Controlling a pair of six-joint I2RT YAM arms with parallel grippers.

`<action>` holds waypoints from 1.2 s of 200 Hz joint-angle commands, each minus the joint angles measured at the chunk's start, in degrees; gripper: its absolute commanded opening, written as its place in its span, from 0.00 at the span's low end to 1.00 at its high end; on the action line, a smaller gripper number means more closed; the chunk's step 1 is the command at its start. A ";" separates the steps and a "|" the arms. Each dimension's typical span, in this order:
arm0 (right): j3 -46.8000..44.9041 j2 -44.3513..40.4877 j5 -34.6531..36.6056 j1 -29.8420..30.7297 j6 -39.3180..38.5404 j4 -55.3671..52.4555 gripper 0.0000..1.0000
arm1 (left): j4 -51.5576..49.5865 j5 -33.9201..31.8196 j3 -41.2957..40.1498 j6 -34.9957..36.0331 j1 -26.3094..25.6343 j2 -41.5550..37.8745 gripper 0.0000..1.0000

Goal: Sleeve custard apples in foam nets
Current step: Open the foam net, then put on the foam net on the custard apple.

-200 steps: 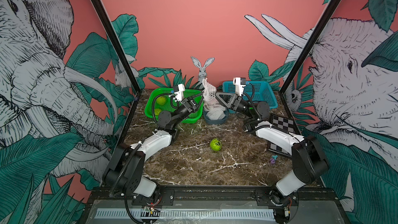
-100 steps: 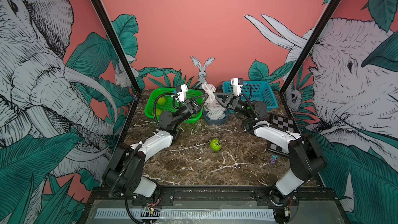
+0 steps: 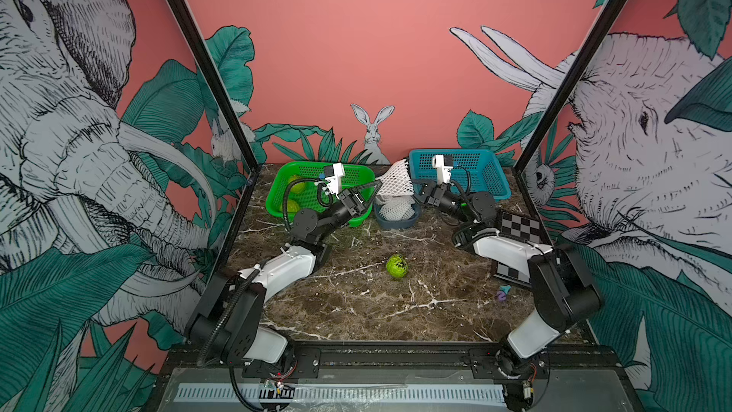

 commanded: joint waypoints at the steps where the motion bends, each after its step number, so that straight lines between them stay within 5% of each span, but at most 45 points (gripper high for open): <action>1: -1.46 -3.81 -0.57 -0.11 3.36 3.50 0.00 | -6.32 1.65 -1.03 4.13 0.15 -4.15 0.00; 127: -13.24 -13.17 -2.26 -0.16 -12.41 -22.18 0.00 | -6.16 1.17 -12.43 3.54 -1.33 -2.48 0.00; 240: -18.40 -11.81 0.49 1.17 -16.47 -26.80 0.00 | -3.86 3.23 -14.90 3.57 -4.82 4.49 0.00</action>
